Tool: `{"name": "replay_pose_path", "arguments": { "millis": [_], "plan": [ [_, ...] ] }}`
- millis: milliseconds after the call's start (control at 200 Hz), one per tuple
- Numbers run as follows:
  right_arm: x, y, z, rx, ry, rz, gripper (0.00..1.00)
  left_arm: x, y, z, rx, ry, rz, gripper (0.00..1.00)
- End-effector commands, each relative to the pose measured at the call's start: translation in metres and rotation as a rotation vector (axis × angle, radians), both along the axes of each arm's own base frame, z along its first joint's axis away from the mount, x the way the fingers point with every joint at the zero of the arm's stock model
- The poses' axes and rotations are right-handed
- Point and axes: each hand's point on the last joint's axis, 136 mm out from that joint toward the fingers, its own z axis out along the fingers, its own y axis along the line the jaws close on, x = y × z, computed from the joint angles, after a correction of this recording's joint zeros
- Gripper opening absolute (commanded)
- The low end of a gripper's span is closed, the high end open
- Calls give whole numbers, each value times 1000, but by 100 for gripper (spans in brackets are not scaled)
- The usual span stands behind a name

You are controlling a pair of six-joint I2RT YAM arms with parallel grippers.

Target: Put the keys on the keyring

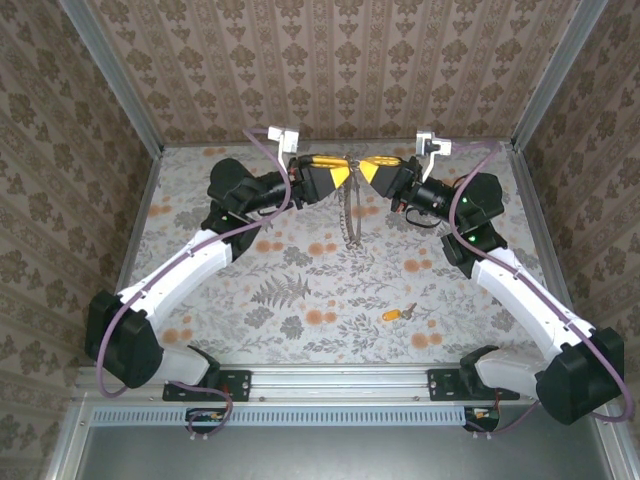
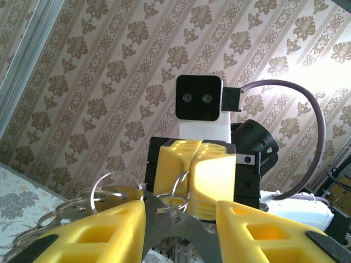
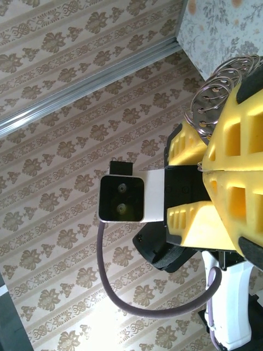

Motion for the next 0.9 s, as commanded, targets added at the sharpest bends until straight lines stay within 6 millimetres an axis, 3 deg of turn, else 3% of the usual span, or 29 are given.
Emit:
{"name": "replay_pose_path", "arguments": {
  "millis": [0, 365, 700, 895],
  "plan": [
    [-4, -4, 14, 33, -53, -10, 0, -8, -1, 20, -31, -76, -18, 39],
    [-3, -5, 14, 32, -52, -17, 0, -12, -8, 17, -24, -74, -46, 37],
    [4, -6, 8, 21, -34, -36, 0, -18, -4, 17, -24, -86, -44, 14],
    [5, -5, 7, 20, -26, -32, 0, -23, -7, 18, -18, -97, -65, 16]
  ]
}}
